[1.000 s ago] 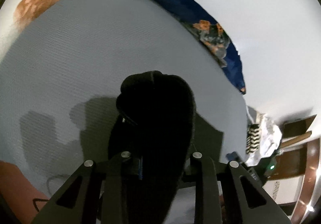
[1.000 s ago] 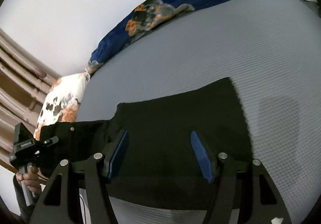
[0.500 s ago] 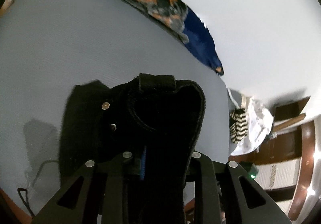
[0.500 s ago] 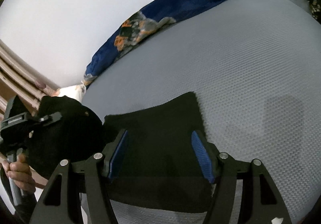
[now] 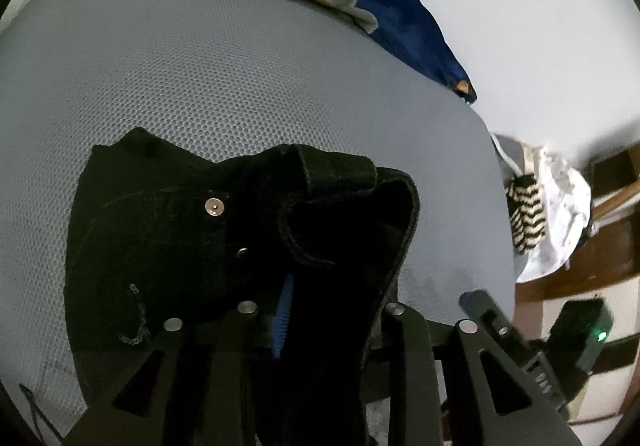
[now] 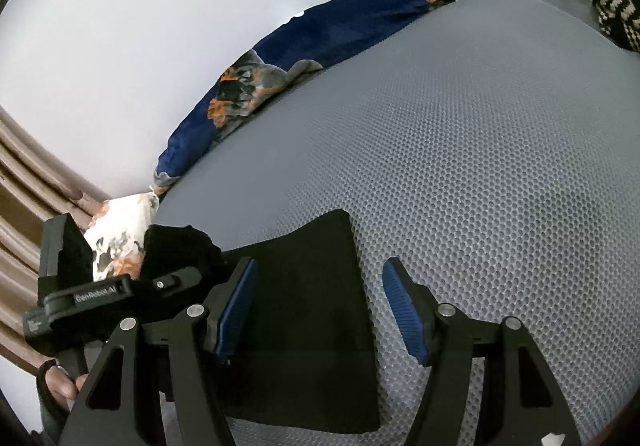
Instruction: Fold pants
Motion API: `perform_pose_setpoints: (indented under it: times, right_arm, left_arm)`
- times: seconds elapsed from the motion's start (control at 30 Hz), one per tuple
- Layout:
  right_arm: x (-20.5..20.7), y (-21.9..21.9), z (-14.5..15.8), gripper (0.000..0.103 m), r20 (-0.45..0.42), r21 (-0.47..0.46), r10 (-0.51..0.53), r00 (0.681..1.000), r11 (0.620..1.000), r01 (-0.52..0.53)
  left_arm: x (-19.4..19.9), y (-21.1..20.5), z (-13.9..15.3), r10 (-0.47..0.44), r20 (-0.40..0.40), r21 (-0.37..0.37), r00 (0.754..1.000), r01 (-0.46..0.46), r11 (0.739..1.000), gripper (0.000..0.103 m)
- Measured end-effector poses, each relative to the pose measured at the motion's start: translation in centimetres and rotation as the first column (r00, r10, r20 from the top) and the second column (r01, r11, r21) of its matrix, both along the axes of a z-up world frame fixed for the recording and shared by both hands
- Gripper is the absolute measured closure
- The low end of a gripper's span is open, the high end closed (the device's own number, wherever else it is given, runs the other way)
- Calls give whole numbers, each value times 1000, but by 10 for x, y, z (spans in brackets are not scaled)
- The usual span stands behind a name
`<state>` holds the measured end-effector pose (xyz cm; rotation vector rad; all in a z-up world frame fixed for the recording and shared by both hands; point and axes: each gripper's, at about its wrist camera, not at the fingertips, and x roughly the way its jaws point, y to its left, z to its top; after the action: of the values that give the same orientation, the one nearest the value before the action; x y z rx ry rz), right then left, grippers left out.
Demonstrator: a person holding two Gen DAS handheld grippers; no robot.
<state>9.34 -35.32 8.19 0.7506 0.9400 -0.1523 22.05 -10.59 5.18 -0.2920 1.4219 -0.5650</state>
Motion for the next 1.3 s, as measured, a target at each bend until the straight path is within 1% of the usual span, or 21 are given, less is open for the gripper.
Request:
perform_pose_setpoints:
  times: [0.03,0.07,0.1,0.13,0.2,0.27,0.33,0.4,0.47,0.53,0.6,0.7,0.83,0.97,1.03,1.1,1.17,1.3]
  right_arm:
    - [-1,-1,0,40,2,-4,-1,1000,1000,1]
    - [-3,-2,1,40,3,-3,-2,1000,1000,2]
    - [-3,-3,0,40,4,0,-4,1000,1000,4]
    - [-3,-3,0,40,3,1,-5,1000,1000,5]
    - [-2,-3,-1,40,3,1,-6,1000,1000,6]
    - [-1,-3,-1,40,2,-5,-1,1000,1000,1]
    - [0,-1,-3,40,0,-10,9,1000,1000,-9]
    - [1,3,-5,40,-7,-8,28,1000,1000,-28]
    - [5,8,-8,40,-13,14,61,998,998,-61]
    - [12,15,-14,40,-17,64,119,993,991,-118]
    - [19,23,-20,40,-20,113,181,983,978,-178]
    - [34,31,-31,40,-34,156,257,966,956,-249]
    - [54,33,-46,40,-66,184,316,947,936,-300]
    - [68,28,-61,40,-81,238,347,934,917,-320]
    - [75,25,-69,40,-98,244,352,931,915,-321]
    - [82,22,-78,40,-105,269,360,927,908,-322]
    - [86,21,-83,40,-96,294,363,927,900,-322]
    - [98,26,-94,40,-52,359,387,921,868,-344]
  left_arm:
    - [-2,-1,0,-9,12,7,1000,9,1000,73]
    - [-2,-2,1,-13,24,3,1000,13,1000,63]
    - [-3,-1,2,-20,30,-18,999,20,1000,51]
    - [-4,0,4,-22,32,-40,999,23,999,46]
    - [-6,3,11,-26,59,-69,998,30,997,43]
    - [-8,6,21,-44,104,-69,994,52,996,40]
    - [-9,16,30,-41,155,-64,987,52,997,38]
    - [-11,30,36,-28,200,-33,979,35,999,37]
    - [-12,44,37,-18,238,24,971,13,1000,36]
    - [-13,59,34,-9,267,83,964,-14,996,36]
    - [-13,78,26,9,266,113,964,-40,993,36]
    - [-10,100,13,46,239,145,970,-83,986,36]
    - [-10,121,-2,88,208,168,974,-124,978,36]
    - [-12,135,-15,115,179,180,977,-148,972,36]
    - [-12,141,-20,132,161,185,978,-161,969,36]
    - [-13,147,-25,145,148,186,978,-171,968,36]
    - [-13,150,-27,152,140,191,978,-177,966,36]
    - [-14,156,-33,168,122,198,978,-190,962,36]
